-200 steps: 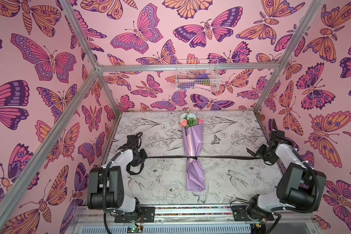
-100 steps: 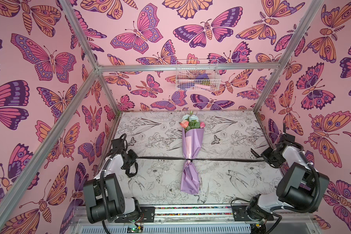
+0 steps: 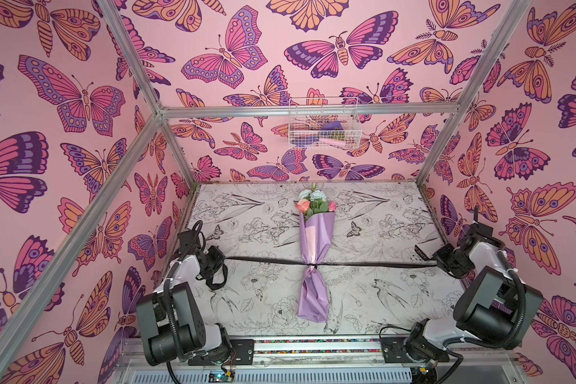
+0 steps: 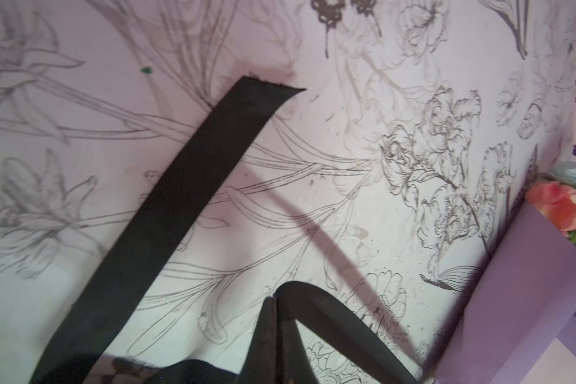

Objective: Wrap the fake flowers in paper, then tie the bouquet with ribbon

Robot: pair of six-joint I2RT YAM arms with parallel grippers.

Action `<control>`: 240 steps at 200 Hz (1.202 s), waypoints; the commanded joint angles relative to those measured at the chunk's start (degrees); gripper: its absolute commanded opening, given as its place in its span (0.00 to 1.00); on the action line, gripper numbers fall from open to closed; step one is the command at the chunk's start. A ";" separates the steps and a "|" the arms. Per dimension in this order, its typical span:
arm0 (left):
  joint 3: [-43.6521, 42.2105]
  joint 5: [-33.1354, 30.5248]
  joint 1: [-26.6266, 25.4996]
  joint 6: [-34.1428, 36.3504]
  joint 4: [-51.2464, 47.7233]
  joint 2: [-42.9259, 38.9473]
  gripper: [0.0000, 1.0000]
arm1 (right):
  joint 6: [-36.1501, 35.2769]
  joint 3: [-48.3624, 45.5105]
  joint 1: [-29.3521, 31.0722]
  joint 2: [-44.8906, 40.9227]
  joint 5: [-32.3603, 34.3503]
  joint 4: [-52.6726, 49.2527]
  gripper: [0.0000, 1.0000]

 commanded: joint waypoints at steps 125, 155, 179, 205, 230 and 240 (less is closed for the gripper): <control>-0.52 3.01 -11.49 -2.97 6.74 -13.20 0.00 | -2.41 -4.61 25.54 -27.72 -1.36 0.11 0.52; -0.15 4.19 -12.16 -3.08 6.76 -14.67 0.00 | -6.98 -0.45 50.54 -27.30 4.64 2.03 0.51; 0.00 4.57 -12.81 -3.10 6.64 -15.39 0.00 | -9.94 3.25 67.26 -21.16 9.04 4.20 0.51; 0.22 5.99 -13.37 -2.99 6.53 -15.86 0.00 | -14.17 10.37 81.81 -9.48 15.61 2.74 0.53; 0.82 7.07 -14.11 -3.23 6.36 -17.04 0.00 | -16.92 15.37 89.35 1.36 16.09 4.67 0.57; 1.00 7.24 -14.21 -3.42 6.33 -17.58 0.00 | -18.23 17.44 91.63 5.22 17.08 5.29 0.58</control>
